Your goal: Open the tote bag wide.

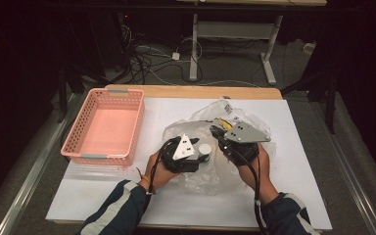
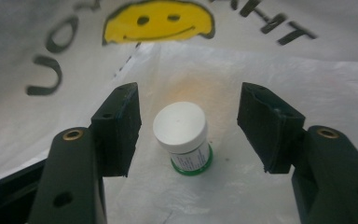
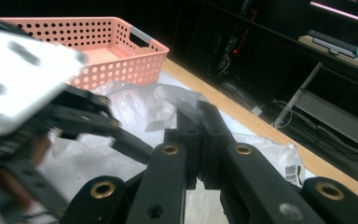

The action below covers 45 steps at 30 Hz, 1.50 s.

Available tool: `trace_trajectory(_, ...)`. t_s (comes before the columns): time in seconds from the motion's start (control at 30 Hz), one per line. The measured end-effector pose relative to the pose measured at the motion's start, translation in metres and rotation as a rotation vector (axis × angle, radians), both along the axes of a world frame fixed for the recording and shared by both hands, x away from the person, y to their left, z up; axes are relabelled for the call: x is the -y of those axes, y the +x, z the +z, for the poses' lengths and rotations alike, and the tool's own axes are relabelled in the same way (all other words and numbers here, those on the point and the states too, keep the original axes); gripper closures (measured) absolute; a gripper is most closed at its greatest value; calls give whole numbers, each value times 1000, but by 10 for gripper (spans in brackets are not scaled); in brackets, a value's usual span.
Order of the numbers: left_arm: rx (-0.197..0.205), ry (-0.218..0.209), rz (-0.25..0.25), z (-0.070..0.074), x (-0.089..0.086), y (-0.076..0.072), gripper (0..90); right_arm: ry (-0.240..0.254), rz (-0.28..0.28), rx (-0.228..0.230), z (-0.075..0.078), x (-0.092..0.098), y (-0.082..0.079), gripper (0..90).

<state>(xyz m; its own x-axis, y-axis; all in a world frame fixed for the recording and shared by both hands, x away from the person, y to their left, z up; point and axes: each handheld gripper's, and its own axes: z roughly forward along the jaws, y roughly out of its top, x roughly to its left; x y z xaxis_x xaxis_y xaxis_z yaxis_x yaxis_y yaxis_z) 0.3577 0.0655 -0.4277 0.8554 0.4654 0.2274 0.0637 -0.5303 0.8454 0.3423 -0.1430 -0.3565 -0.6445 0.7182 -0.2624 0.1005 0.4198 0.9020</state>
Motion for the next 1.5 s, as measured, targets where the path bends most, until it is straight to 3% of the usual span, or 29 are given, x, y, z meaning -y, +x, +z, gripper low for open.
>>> trace_trajectory(0.13, 3, -32, -57, 10, -11, -16, 407, -8, -3, -2, -1, -1, 1, 900)
trace_trajectory(0.23, 23, -17, -79, 15, -14, -28, 435, -12, -7, -5, -3, -1, 2, 900)
trace_trajectory(0.4, 76, -45, -70, 29, -26, -44, 433, -13, -12, -11, -3, 0, 2, 900)
trace_trajectory(0.5, 112, -68, -26, 38, -39, -47, 396, -15, -7, -10, -3, 2, 1, 900)
trace_trajectory(0.63, 115, -97, 100, 42, -60, -38, 338, -25, -5, -20, -5, 6, -2, 900)
trace_trajectory(0.73, 77, -70, 133, 36, -70, -31, 322, -29, -13, -27, -7, 14, -5, 900)
trace_trajectory(0.8, 37, -38, 152, 27, -72, -29, 263, -25, -21, -33, -7, 20, -7, 900)
trace_trajectory(0.87, 1, 10, 145, 16, -72, -28, 262, -23, -23, -42, -8, 25, -9, 896)
trace_trajectory(1.03, -92, 53, 114, -6, -72, -27, 229, -46, -24, -70, -15, 29, -12, 887)
trace_trajectory(1.17, -120, 98, 106, -18, -67, -22, 233, -73, -11, -79, -22, 28, -13, 887)
trace_trajectory(1.27, -128, 163, 141, -28, -64, -15, 302, -78, -12, -88, -26, 27, -13, 887)
trace_trajectory(1.37, -159, 189, 171, -34, -67, -8, 399, -76, -21, -89, -26, 28, -12, 887)
trace_trajectory(1.47, -183, 226, 183, -35, -69, -4, 556, -72, -32, -87, -27, 32, -9, 888)
trace_trajectory(1.5, -186, 235, 177, -35, -70, -4, 646, -68, -40, -89, -27, 34, -8, 888)
